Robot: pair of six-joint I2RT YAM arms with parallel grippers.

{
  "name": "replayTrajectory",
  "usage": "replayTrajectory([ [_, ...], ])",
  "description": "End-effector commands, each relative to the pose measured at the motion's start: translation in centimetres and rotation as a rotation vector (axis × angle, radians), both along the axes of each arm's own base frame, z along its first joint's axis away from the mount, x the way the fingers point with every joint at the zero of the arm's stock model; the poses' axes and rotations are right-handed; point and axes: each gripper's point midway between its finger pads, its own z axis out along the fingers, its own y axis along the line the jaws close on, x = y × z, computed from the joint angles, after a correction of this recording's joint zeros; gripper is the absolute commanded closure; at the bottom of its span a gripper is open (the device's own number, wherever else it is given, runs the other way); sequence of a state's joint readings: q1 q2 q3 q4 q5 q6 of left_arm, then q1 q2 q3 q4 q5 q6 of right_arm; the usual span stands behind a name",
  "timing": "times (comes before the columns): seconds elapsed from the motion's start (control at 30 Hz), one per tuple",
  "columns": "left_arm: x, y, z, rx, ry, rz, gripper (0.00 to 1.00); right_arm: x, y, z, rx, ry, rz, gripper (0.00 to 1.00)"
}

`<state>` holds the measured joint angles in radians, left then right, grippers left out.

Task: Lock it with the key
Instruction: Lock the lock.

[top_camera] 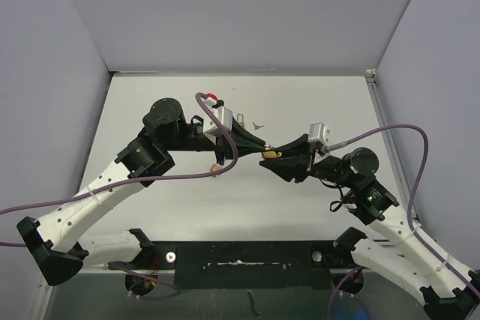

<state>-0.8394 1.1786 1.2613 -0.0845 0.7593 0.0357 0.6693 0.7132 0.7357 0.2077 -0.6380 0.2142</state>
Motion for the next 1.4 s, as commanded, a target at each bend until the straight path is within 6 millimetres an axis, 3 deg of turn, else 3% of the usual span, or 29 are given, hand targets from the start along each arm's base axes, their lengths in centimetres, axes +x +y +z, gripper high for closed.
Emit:
replayTrajectory([
  [0.0,-2.3,-0.1,-10.7,0.299,0.3,-0.062,1.0,-4.0,-5.0,15.1,0.413,-0.448,-0.094,1.0],
  [0.3,-4.4,-0.6,-10.5,0.281,0.328,-0.153,1.0,-3.2,-5.2,15.1,0.418,-0.433,-0.139,1.0],
  [0.83,-5.7,-0.5,-14.8,0.402,0.374,-0.125,1.0,-3.1,-6.4,17.5,0.446,-0.442,-0.2,1.0],
  [1.2,-7.0,-0.1,-16.5,0.453,0.419,-0.155,1.0,-3.8,-7.6,19.0,0.471,-0.493,-0.235,1.0],
  [1.37,-7.8,-0.1,-16.4,0.424,0.438,-0.194,1.0,-4.4,-7.6,19.4,0.512,-0.51,-0.205,1.0],
])
